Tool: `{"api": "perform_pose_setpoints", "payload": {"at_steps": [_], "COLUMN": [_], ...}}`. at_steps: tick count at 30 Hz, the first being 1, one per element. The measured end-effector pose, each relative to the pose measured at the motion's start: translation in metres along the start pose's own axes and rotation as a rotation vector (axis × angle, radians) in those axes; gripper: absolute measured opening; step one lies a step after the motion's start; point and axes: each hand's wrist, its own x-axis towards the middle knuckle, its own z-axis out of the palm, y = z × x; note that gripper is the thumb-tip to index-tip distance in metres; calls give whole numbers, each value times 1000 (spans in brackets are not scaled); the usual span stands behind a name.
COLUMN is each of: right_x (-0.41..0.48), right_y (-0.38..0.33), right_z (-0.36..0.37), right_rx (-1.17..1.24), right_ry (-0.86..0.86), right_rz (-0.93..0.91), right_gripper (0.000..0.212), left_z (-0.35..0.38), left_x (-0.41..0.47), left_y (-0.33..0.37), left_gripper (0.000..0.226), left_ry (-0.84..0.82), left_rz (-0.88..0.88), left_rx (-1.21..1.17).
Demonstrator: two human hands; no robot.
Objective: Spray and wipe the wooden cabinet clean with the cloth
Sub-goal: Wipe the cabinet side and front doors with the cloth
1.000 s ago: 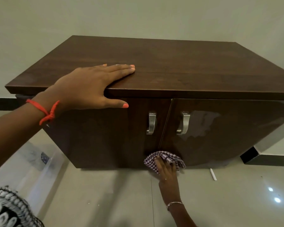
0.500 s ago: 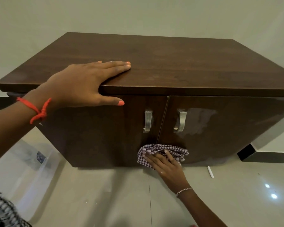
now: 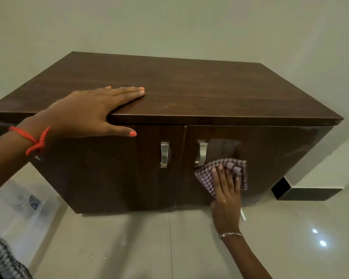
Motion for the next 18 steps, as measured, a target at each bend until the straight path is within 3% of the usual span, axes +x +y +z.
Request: {"api": "perform_pose_setpoints", "payload": {"at_steps": [5, 13, 18], "right_x": [8, -16, -14], "right_y": [-17, -8, 7], "right_z": [10, 29, 23], "right_rx": [-52, -183, -301], "right_ry": [87, -68, -261], "right_rz": [-33, -213, -556], "right_gripper": [84, 82, 70], "left_z": [-1, -2, -9], "left_x": [0, 0, 8], "left_y": [1, 0, 19], "left_gripper": [92, 92, 98], "left_ry": [-1, -22, -43], "left_rz": [-7, -24, 8], "left_rx": [-6, -13, -7]}}
